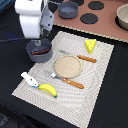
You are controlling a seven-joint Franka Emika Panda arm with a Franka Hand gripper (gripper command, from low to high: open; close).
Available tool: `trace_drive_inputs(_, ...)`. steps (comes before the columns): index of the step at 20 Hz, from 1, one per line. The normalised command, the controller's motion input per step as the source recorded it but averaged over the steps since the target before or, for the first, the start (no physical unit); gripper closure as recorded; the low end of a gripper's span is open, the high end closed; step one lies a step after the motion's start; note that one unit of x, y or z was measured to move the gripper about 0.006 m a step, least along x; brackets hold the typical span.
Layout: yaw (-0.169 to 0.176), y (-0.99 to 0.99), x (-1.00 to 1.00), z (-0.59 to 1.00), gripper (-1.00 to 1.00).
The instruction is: Interact with the objects in diverse but meaningful ways.
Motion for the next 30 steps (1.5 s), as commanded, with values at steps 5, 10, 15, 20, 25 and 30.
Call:
trace_drive_inputs(5,-0.100,-0.72,0.13,-0.02,-1.00)
trace_drive_inputs(10,-0.142,-0.61,0.22,0.00,-1.00)
trace_drive_inputs(15,-0.186,-0.34,0.45,-0.07,-1.00)
trace_drive_inputs(20,-0.154,-0.29,0.21,-0.25,-1.00)
trace_drive_inputs(25,-0.045,-0.26,0.00,-0.37,-1.00)
trace_drive_inputs(30,0.005,-0.14,-0.40,-0.50,-1.00)
